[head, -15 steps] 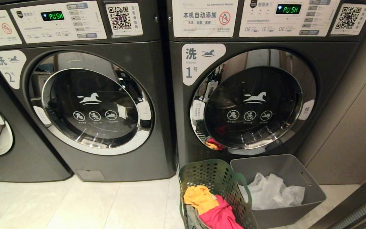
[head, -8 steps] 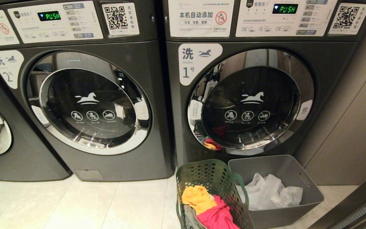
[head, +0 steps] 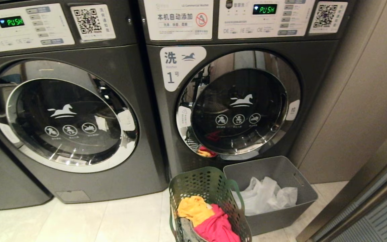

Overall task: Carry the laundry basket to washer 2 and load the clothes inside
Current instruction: Open the lid of the washing machine

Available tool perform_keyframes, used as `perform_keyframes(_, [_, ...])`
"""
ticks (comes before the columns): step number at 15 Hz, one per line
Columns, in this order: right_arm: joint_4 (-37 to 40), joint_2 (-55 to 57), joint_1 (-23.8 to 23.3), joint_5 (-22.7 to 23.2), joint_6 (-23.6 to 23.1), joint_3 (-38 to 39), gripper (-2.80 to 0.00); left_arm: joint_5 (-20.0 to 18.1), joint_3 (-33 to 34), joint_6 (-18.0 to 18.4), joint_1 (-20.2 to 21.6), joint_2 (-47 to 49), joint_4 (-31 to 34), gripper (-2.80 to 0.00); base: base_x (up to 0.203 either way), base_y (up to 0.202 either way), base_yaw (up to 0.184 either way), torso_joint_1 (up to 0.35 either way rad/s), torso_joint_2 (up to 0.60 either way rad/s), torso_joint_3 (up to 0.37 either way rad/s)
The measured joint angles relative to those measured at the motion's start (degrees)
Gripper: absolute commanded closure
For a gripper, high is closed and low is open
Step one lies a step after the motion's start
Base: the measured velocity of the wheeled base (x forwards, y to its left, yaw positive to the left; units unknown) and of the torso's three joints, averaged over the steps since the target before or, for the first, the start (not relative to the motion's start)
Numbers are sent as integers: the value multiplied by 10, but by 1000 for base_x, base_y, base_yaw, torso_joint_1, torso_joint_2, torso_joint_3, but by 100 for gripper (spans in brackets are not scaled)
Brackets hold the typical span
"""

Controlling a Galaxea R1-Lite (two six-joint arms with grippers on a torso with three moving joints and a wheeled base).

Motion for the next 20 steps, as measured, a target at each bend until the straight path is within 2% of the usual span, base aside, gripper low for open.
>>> perform_keyframes(20, [0,0,0,0,0,0,0,-4,-8,-1,0,0,6,0,0,0,-5,0,0,0])
